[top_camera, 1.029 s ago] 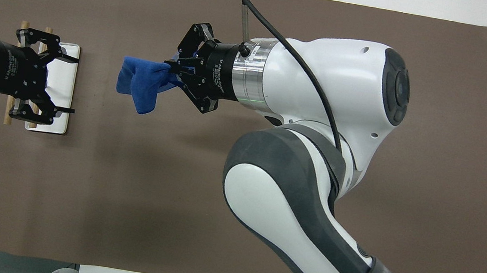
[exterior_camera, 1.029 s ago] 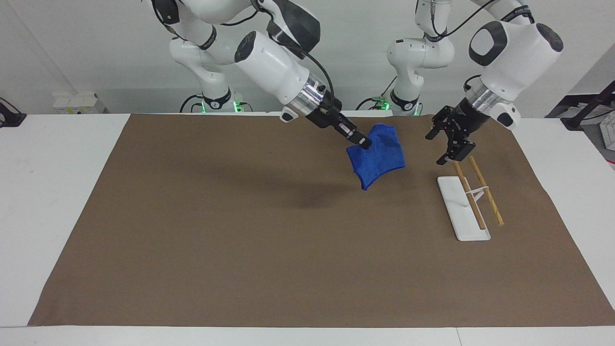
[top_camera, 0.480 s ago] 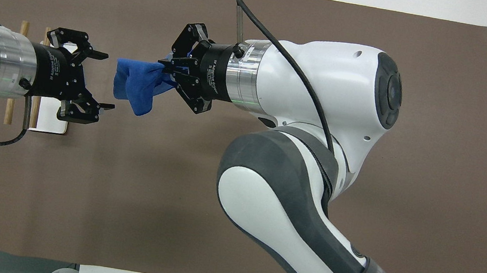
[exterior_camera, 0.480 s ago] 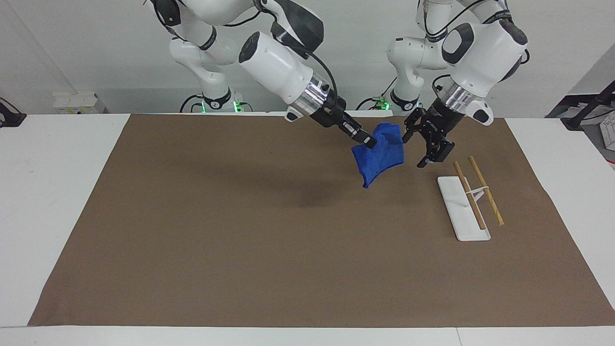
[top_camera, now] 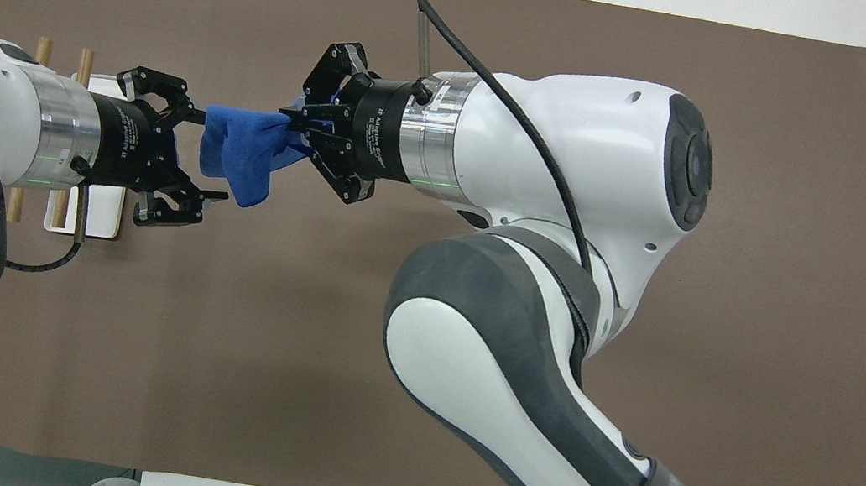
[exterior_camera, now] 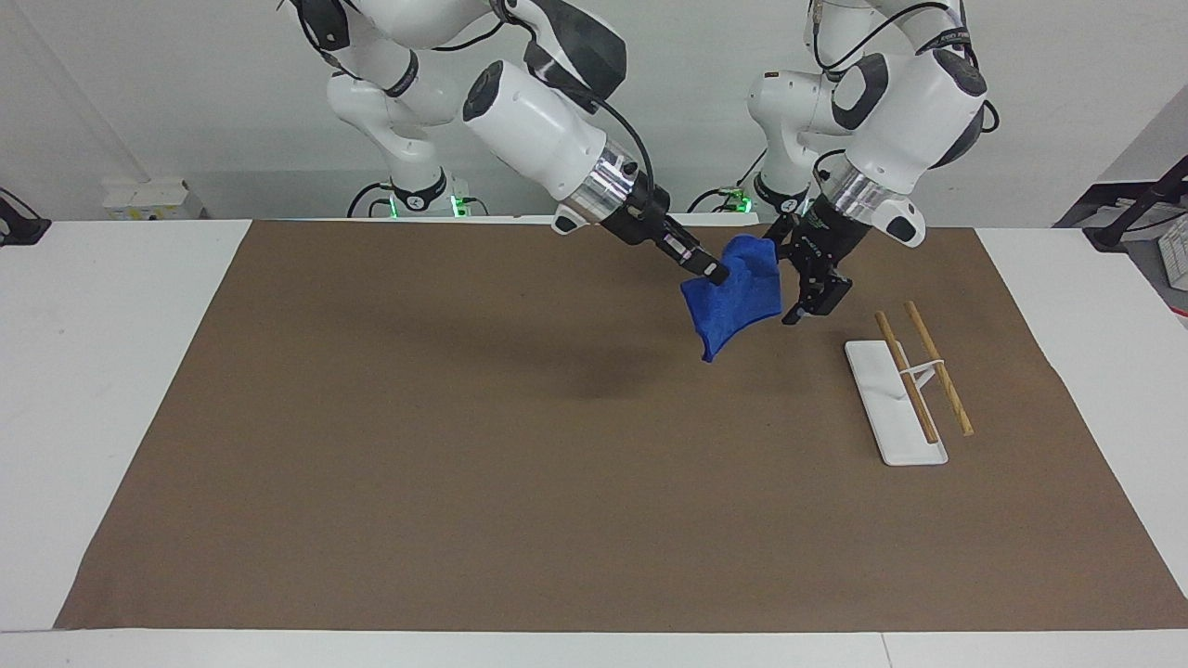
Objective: Right arm passes towel to left arm to hang
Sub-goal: 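Close the left gripper on the towel held by the right gripper, then open the right gripper and withdraw it while the left gripper carries the towel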
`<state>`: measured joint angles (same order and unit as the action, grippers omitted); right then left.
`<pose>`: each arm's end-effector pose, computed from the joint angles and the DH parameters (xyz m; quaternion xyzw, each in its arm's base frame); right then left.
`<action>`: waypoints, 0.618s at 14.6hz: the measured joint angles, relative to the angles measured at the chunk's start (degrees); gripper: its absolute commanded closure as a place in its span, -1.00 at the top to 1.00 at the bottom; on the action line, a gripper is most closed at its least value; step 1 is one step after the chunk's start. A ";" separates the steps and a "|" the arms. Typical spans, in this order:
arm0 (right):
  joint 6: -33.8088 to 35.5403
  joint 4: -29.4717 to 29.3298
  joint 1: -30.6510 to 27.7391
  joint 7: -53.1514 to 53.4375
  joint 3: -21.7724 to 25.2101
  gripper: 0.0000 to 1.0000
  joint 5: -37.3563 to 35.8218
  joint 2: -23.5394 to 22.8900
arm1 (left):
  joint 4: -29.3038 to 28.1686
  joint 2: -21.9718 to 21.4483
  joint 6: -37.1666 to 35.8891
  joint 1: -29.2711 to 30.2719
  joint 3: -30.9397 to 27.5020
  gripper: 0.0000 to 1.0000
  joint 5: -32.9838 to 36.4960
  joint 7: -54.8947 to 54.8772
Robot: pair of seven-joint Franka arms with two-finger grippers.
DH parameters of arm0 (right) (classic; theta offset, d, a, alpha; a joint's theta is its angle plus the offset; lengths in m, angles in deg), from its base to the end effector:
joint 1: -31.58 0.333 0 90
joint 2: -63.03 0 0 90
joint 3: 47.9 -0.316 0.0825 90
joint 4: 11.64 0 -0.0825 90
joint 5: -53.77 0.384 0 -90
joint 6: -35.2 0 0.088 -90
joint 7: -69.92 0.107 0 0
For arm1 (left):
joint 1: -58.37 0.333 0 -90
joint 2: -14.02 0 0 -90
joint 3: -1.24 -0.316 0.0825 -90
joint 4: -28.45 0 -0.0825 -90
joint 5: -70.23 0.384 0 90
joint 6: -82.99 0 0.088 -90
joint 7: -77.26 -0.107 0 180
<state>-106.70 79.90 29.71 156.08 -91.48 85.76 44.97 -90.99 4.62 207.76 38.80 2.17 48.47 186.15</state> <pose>0.5526 0.3995 0.5644 -0.7401 0.5126 0.1621 0.4039 0.4933 -0.1998 0.5255 0.6379 0.7413 -0.0964 0.1850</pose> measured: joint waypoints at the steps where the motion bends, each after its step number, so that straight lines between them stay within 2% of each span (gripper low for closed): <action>1: 0.00 0.00 0.00 0.00 0.00 -1.00 0.00 0.00 | -0.14 0.26 0.69 0.00 0.00 -0.20 -0.02 0.21; 4: 0.00 0.00 0.00 0.00 -0.01 -1.00 0.00 -0.01 | -0.21 0.89 1.38 -0.04 0.00 -0.87 -0.07 0.30; 5: 0.00 0.00 0.00 0.00 -0.01 -1.00 0.00 -0.02 | -0.21 0.97 1.39 -0.09 0.00 -0.99 -0.07 0.30; 9: 0.01 -0.01 0.00 0.00 -0.04 -1.00 0.00 -0.03 | -0.21 0.97 1.41 -0.19 0.00 -1.00 -0.08 0.30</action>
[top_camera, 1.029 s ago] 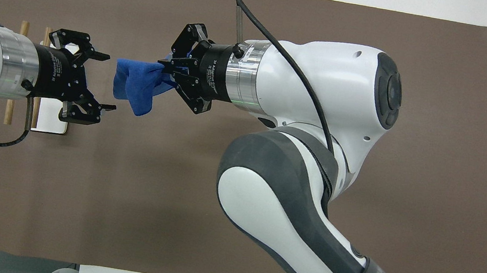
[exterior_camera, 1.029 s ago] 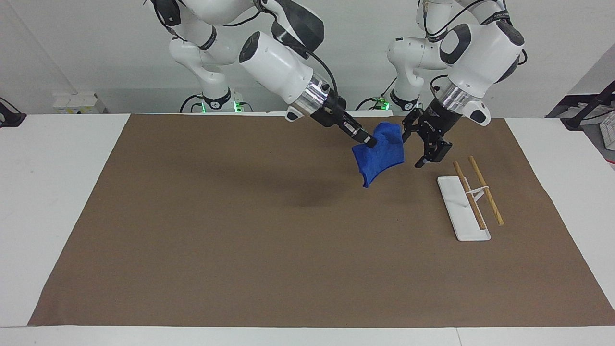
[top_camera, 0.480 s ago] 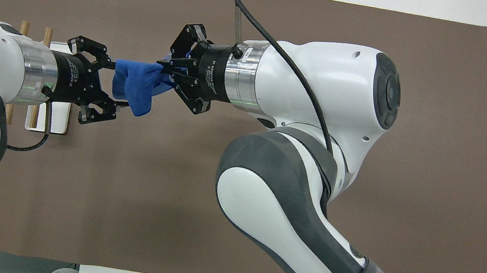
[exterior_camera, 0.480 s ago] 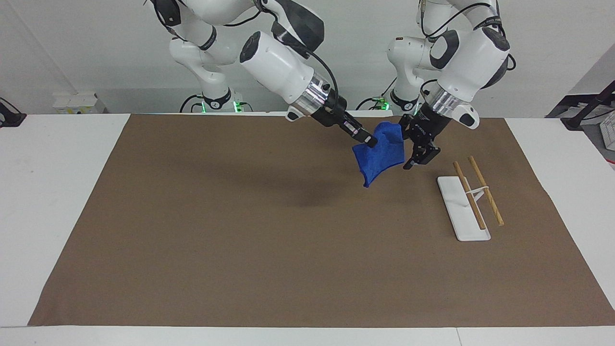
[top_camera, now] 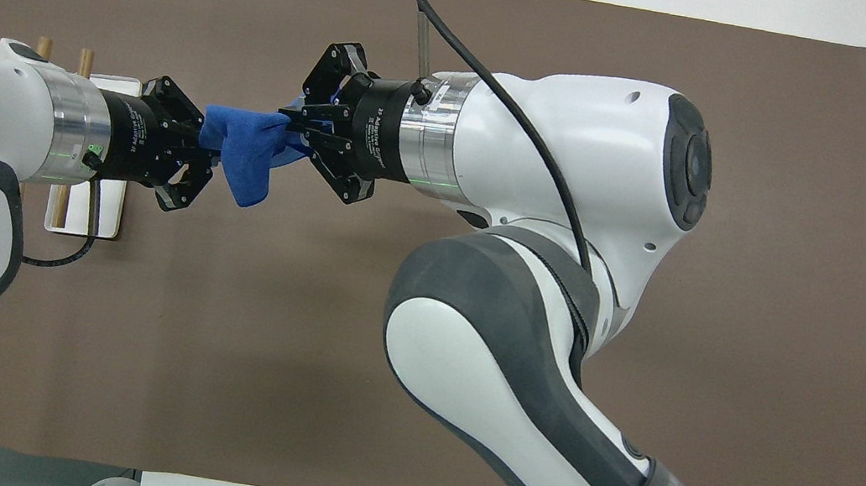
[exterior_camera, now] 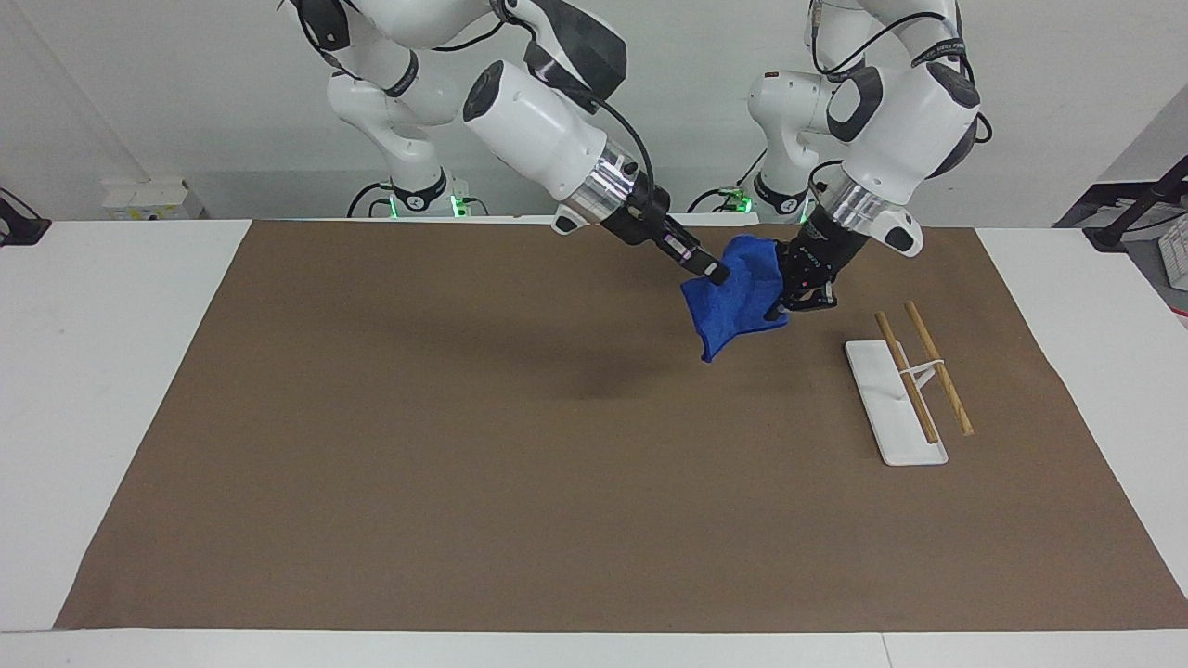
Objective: Right arm passes towel to left arm to hang
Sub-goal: 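Open the right gripper and withdraw it while the left gripper carries the towel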
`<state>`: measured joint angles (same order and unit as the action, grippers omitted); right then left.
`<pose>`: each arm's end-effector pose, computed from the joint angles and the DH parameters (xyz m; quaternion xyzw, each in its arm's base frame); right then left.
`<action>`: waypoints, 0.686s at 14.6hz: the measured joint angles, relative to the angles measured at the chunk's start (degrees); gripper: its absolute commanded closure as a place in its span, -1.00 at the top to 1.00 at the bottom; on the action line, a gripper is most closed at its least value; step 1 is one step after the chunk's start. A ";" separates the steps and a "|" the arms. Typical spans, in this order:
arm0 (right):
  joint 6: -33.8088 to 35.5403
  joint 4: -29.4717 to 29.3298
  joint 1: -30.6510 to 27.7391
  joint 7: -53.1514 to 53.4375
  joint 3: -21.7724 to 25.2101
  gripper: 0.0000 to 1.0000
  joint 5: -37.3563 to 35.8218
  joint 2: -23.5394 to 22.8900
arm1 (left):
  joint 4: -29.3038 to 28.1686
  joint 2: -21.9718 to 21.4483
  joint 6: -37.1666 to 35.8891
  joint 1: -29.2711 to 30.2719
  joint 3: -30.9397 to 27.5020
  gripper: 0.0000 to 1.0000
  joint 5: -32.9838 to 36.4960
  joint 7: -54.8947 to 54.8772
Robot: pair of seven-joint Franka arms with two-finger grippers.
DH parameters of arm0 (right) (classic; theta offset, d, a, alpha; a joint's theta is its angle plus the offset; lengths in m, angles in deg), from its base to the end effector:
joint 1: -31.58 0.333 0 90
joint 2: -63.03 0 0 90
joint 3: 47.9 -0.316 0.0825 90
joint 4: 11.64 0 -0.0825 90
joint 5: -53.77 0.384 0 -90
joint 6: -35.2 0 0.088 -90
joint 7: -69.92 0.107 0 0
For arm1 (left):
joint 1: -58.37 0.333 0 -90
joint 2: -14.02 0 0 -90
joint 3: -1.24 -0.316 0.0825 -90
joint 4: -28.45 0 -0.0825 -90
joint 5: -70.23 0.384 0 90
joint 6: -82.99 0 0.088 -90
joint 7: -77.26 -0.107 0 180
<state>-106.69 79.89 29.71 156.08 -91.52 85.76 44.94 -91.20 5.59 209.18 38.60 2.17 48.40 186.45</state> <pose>0.5525 0.3998 0.5643 -0.7402 0.5124 0.1625 0.4038 0.4974 -0.2020 0.5172 0.6341 0.7445 -0.0952 0.1858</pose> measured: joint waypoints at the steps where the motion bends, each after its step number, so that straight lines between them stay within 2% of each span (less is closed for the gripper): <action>1: 0.01 0.00 0.00 0.00 0.00 -1.00 0.00 -0.01 | 0.00 0.00 0.00 -0.01 0.00 -1.00 0.00 0.00; 3: 0.02 0.00 0.00 0.00 -0.01 -0.94 0.00 -0.03 | 0.00 0.00 0.00 -0.02 0.00 -1.00 0.00 0.00; 4: 0.02 0.00 0.00 0.00 -0.01 -0.41 0.00 -0.03 | 0.00 0.00 0.00 -0.02 0.00 -1.00 0.00 0.00; 5: 0.12 0.00 0.00 0.00 -0.01 0.99 0.00 -0.04 | 0.00 0.00 0.00 -0.03 0.00 -1.00 0.00 0.00; 10: 0.59 0.00 -0.03 -0.21 0.00 0.99 -0.47 -0.10 | 0.07 0.01 0.31 -0.06 -0.01 -1.00 0.00 -1.26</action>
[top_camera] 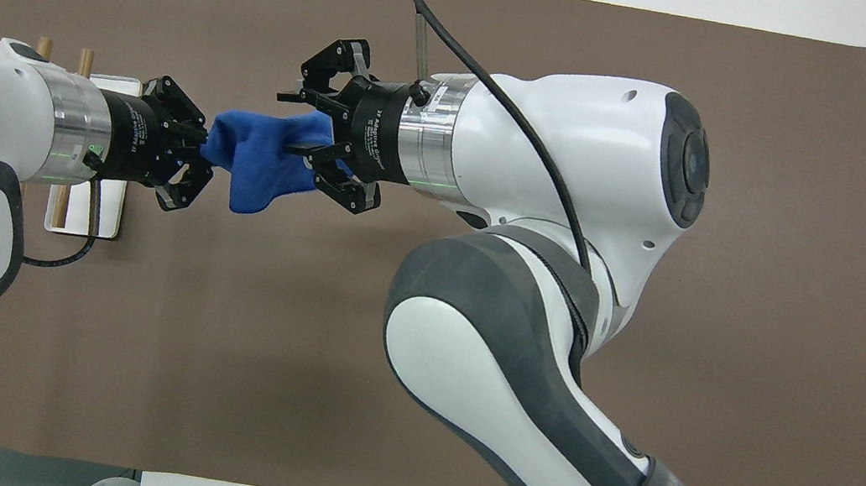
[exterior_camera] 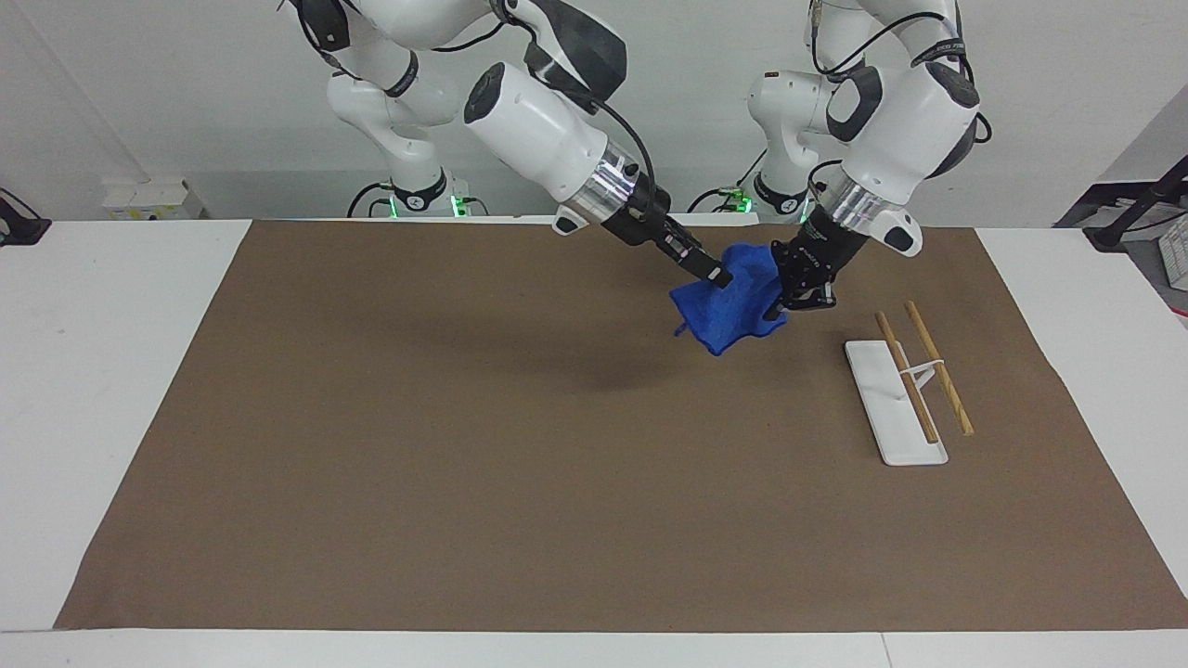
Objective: Right arm passes towel to left arm to hang
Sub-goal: 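Open the right gripper and withdraw it while the left gripper carries the towel, then drape the towel over the wooden rods with the left gripper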
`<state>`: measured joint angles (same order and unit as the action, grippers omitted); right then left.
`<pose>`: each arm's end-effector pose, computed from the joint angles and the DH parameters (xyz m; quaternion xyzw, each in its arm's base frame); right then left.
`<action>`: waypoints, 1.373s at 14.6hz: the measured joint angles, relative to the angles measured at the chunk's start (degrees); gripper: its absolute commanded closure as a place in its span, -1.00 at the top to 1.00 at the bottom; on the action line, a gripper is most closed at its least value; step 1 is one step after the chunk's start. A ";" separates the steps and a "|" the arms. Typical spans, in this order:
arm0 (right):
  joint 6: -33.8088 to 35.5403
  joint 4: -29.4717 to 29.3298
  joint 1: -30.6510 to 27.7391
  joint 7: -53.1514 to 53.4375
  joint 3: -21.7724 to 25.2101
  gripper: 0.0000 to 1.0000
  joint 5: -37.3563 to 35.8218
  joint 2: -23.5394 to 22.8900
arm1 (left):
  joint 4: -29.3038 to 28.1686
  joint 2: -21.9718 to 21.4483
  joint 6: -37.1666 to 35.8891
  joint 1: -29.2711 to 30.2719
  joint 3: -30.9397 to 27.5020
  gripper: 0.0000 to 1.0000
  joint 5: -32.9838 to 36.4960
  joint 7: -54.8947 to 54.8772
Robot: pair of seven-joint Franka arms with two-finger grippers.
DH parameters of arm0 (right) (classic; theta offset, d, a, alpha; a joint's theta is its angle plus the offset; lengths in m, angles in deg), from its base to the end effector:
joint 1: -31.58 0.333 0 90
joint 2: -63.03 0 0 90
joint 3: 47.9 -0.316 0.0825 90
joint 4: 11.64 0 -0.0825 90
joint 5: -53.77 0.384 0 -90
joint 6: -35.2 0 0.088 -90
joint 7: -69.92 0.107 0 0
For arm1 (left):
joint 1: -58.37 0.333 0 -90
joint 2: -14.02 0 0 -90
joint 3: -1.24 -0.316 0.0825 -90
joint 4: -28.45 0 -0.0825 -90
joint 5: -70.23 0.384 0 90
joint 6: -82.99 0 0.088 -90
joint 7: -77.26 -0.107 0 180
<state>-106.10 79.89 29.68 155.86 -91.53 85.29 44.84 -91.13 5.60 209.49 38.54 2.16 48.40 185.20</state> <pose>0.5521 0.4001 0.5624 -0.7451 0.5091 0.1622 0.3992 0.4979 -0.2024 0.5183 0.6420 0.7372 -0.0917 0.1896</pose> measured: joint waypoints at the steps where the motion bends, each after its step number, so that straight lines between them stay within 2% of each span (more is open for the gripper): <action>1: 0.02 0.00 -0.04 -0.74 0.05 0.99 -1.30 0.00 | 0.20 0.07 0.37 0.00 -0.05 -1.00 0.00 -2.00; 4: 2.73 0.21 -0.01 -7.49 1.25 0.98 -9.23 0.52 | 0.81 0.42 0.88 0.52 -0.63 -1.00 0.00 -11.44; 6: 9.21 0.80 0.01 -18.51 4.14 0.98 -13.75 1.86 | 0.80 0.68 0.87 1.69 -0.84 -1.00 0.00 -20.48; 8: 17.03 2.22 -0.02 -31.84 8.97 0.98 -17.57 4.35 | 0.80 0.95 0.85 3.92 -0.94 -0.99 0.00 -30.61; 12: 28.60 4.96 -0.39 -58.43 21.05 0.98 -23.84 10.52 | 0.76 1.08 -0.30 8.80 -1.01 -1.00 0.00 -50.52; 15: 34.72 5.20 0.41 -73.67 31.20 0.98 -24.90 14.41 | 0.72 1.09 -1.00 12.26 -1.09 -1.00 0.00 -62.94; 18: 40.29 5.16 5.86 -82.53 45.08 0.98 -27.62 17.72 | 0.68 1.10 -1.34 15.08 -1.13 -1.00 0.00 -71.62; 20: 42.97 4.62 6.43 -87.08 49.83 0.98 -28.27 18.80 | 0.67 1.10 -1.76 15.88 -1.15 -1.00 0.00 -76.34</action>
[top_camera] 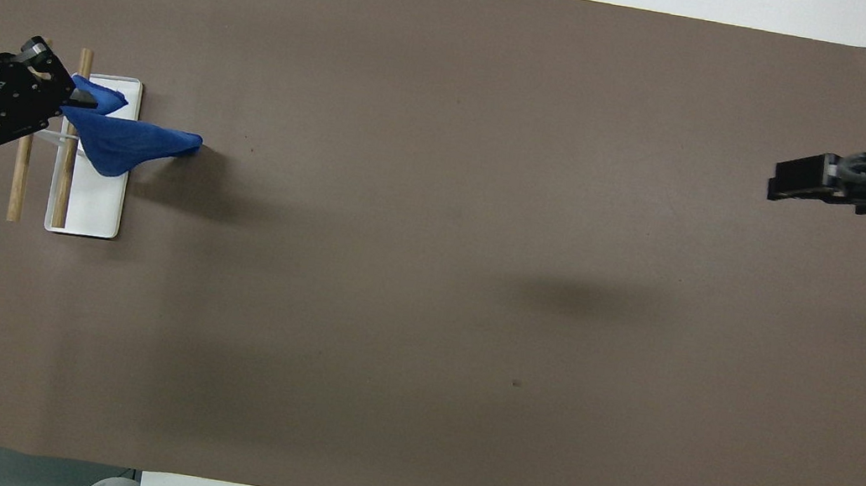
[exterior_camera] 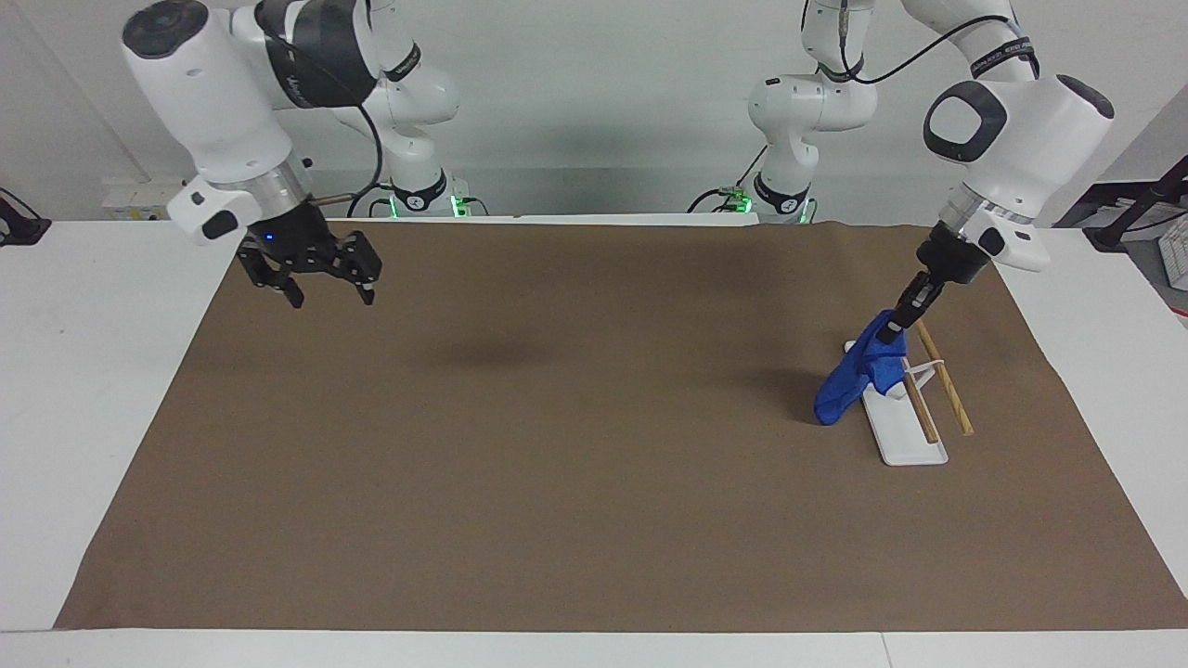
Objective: Right arm passes towel to left arm to hang
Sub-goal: 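Drape the towel over the wooden rods with the left gripper, then release the towel onto the rack and withdraw the left gripper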
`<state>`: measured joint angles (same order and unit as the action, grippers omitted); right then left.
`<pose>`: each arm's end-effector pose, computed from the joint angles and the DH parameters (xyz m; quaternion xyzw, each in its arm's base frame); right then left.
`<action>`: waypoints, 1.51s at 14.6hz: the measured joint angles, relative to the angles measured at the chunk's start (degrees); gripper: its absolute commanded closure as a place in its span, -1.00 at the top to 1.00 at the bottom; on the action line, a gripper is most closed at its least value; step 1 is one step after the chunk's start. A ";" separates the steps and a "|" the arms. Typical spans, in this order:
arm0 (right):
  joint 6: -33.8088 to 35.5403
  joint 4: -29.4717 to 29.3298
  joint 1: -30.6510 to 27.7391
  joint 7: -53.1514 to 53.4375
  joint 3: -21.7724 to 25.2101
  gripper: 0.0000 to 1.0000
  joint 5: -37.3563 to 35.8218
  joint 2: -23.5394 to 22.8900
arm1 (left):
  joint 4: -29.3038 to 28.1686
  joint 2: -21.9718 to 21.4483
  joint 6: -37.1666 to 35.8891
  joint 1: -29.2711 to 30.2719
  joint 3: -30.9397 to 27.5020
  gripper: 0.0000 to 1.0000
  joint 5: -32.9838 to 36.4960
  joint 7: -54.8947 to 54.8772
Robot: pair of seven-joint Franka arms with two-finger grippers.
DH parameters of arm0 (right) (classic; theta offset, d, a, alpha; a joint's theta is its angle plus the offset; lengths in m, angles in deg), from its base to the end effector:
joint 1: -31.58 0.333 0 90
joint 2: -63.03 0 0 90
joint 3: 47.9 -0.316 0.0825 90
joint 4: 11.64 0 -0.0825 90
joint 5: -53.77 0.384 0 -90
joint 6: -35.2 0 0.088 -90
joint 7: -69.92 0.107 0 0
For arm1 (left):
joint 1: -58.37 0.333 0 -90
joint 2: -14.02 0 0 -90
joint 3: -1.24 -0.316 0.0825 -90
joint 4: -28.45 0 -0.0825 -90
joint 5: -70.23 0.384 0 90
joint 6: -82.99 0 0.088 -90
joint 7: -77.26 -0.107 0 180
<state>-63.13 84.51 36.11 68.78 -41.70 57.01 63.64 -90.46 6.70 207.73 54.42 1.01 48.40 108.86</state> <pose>0.5623 -0.0114 0.5924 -0.9993 0.0080 -0.0250 0.0280 0.5380 -0.0490 0.5107 0.9251 0.3217 0.0564 0.1934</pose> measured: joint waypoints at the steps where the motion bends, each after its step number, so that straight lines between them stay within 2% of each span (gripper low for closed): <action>1: 0.65 -0.27 0.00 -1.24 1.34 0.98 -0.13 0.18 | 0.00 0.00 -0.48 0.35 -0.02 -1.00 0.00 -1.88; 6: 1.07 -0.14 -0.29 -4.02 1.98 0.98 -5.04 -0.11 | 0.06 0.01 -0.87 2.32 -0.12 -1.00 0.00 -5.15; 10: 2.03 -0.41 -1.94 -6.78 2.18 0.99 -5.25 -0.43 | 1.89 0.41 -0.91 4.34 -0.21 -1.00 0.00 -11.18; 14: 9.10 -4.24 -2.21 -6.81 1.82 0.99 -5.25 -0.48 | 4.50 1.75 -0.87 5.72 -0.35 -1.00 0.66 -12.10; 22: 10.33 -5.63 -2.02 -6.67 1.87 0.99 -5.24 -0.56 | 9.69 4.74 -0.81 9.35 -0.47 -1.00 2.51 -14.81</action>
<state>-52.80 78.88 34.09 62.11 -39.82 51.77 63.08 -80.77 11.44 206.91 63.77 0.54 50.91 94.05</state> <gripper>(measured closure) 0.004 0.978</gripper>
